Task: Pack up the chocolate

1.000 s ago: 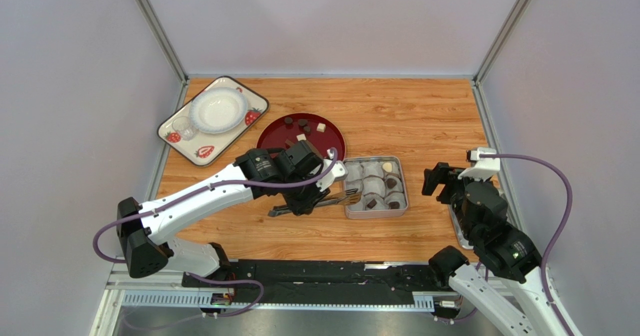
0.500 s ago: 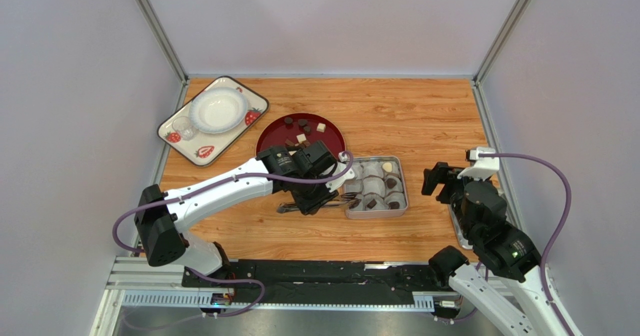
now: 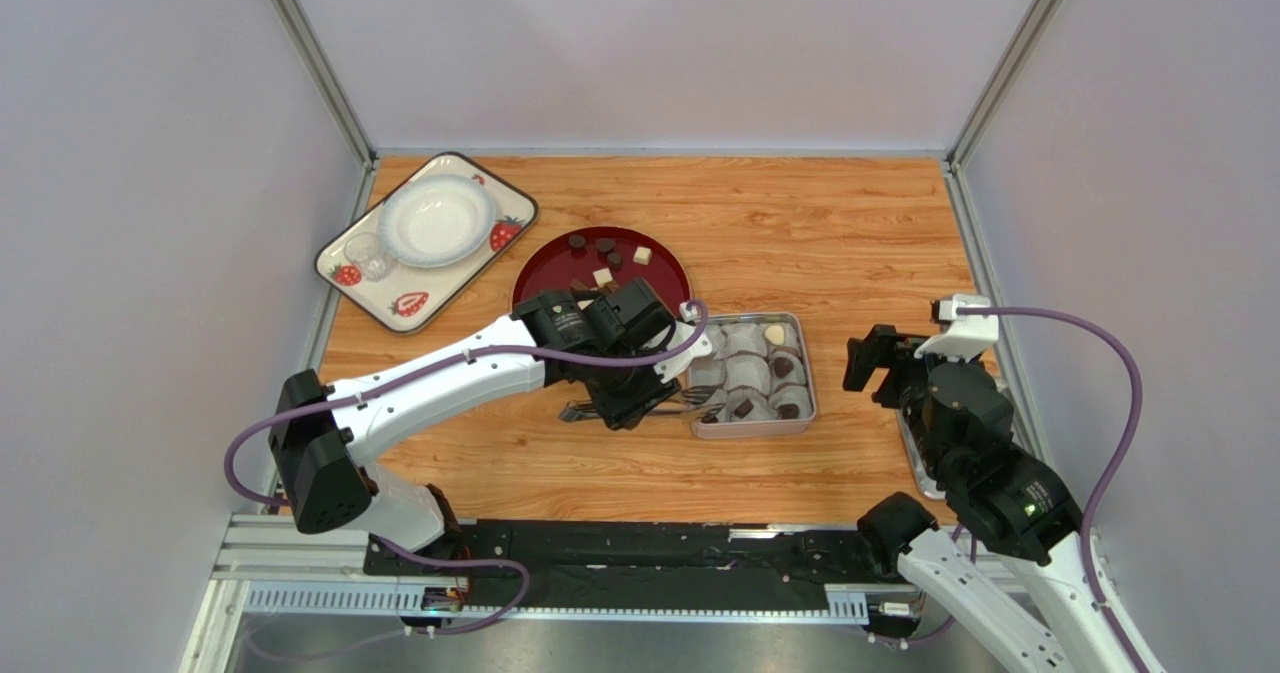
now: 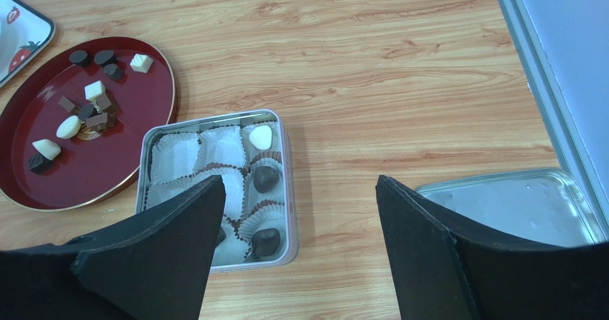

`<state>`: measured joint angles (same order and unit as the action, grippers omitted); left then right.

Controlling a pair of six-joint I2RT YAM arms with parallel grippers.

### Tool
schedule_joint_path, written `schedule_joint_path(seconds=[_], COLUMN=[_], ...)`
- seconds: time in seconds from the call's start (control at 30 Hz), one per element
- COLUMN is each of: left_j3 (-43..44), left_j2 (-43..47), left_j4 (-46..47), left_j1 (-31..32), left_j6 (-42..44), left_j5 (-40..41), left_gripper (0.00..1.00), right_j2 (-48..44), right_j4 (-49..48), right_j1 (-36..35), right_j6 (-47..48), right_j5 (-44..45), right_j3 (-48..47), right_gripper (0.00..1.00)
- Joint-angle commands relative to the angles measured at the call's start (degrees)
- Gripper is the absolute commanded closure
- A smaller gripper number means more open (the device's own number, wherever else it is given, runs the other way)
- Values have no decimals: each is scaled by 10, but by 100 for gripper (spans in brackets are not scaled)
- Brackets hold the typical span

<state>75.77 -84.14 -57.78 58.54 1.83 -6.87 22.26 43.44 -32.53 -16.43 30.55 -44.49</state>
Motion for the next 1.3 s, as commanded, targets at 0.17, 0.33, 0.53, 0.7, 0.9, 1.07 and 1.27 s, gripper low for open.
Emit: schedule_joint_path(seconds=[0.17, 0.33, 0.53, 0.7, 0.9, 1.07, 1.27], left_j3=[25, 14, -7, -35, -68, -61, -54], left_j2=[38, 78, 105, 118, 101, 59, 27], left_j4=[44, 66, 70, 72, 79, 89, 116], left_j1=[6, -1, -59, -111, -156, -164, -193], left_j6=[-30, -76, -146, -199, -253, -256, -235], left_j5=[21, 98, 123, 146, 167, 184, 187], left_gripper=[61, 68, 69, 69, 67, 65, 65], right_j2=[-1, 0, -2, -2, -3, -4, -8], right_j4=[-22, -22, -22, -22, -23, -22, -24], right_j1=[1, 2, 1, 1, 1, 1, 1], right_j6=[9, 9, 9, 9, 9, 8, 8], right_j5=[5, 3, 4, 2, 1, 0, 0], right_j3=[0, -1, -1, 0, 0, 0, 0], right_gripper=[18, 19, 19, 19, 19, 18, 19])
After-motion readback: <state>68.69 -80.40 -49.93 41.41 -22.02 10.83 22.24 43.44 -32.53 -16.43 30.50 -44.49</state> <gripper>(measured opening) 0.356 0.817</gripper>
